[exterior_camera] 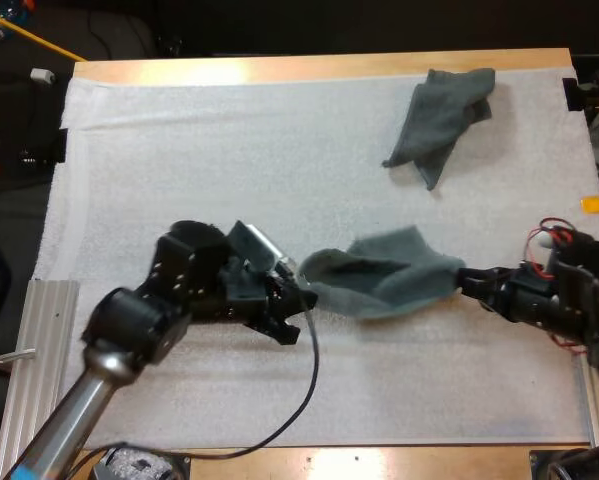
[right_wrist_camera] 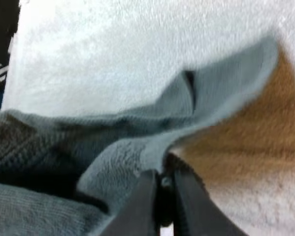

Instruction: Pick towel from pile, fold and stack

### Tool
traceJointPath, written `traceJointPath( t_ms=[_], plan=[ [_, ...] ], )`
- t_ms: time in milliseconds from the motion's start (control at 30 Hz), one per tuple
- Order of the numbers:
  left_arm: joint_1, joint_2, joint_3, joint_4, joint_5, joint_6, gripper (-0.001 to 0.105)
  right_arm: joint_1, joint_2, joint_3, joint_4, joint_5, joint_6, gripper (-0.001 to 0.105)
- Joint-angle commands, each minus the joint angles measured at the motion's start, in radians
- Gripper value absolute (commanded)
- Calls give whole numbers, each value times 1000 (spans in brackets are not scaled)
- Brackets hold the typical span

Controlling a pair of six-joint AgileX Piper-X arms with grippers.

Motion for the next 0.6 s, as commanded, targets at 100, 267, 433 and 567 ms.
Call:
traceJointPath(
  t_ms=[100,267,433,567],
  plan=[
    [-5,-85,-50,32,80,-77,0,-2,-28,-139,189,-4,-21,0],
    [-5,-157,-59,43,85,-108,0,-2,-31,-281,344,-4,-31,0],
    [-5,-213,-59,138,85,-104,0,-2,-32,-372,510,-6,-50,0],
    [-5,-294,-59,173,85,-108,0,-2,-53,-398,589,-23,-62,0]
  ],
)
